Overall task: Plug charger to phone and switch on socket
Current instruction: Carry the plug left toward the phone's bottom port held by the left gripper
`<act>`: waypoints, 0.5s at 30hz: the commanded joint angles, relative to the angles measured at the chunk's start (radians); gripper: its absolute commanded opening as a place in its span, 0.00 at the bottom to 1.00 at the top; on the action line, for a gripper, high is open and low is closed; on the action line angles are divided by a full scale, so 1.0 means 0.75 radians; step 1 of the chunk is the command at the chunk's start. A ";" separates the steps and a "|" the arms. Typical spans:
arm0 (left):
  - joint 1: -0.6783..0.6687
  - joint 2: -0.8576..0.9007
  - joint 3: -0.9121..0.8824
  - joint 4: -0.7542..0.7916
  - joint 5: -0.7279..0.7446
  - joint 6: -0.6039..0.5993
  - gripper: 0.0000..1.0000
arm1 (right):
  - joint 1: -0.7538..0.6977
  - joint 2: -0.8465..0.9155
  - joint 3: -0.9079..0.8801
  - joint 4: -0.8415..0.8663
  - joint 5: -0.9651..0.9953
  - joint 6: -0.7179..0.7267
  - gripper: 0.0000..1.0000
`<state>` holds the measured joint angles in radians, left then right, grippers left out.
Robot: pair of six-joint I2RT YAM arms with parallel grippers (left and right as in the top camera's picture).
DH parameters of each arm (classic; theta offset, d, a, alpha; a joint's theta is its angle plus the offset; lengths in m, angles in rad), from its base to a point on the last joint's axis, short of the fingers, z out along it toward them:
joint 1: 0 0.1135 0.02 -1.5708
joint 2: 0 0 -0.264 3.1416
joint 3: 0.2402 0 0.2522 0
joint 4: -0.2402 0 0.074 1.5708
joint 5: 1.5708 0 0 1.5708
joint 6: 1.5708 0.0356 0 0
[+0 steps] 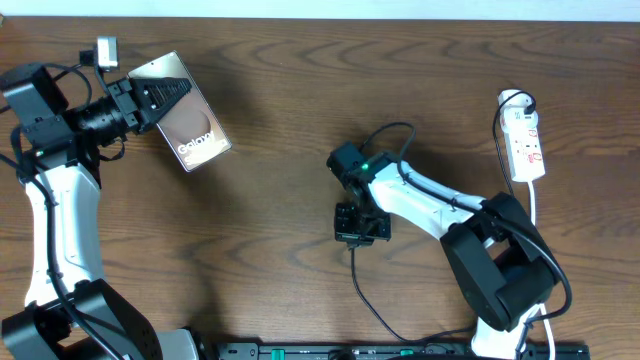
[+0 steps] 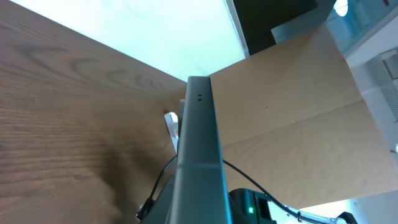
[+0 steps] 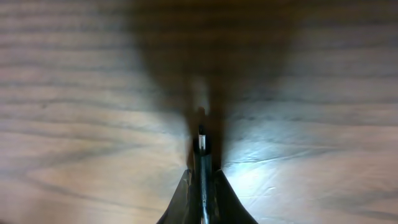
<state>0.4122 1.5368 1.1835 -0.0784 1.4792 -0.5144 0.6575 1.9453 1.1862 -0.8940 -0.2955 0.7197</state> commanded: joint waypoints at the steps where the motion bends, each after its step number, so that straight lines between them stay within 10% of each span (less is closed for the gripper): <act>1: 0.001 -0.007 0.000 0.006 0.027 0.028 0.08 | 0.010 0.049 -0.054 0.038 -0.011 0.007 0.01; 8: 0.001 -0.007 0.000 0.006 0.027 0.028 0.07 | -0.033 0.047 0.030 0.121 -0.090 -0.131 0.01; 15: 0.001 -0.007 0.000 0.006 0.027 0.033 0.08 | -0.079 0.047 0.130 0.490 -0.747 -0.540 0.01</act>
<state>0.4122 1.5368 1.1835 -0.0784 1.4788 -0.5133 0.6090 1.9766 1.2419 -0.5922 -0.5697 0.4911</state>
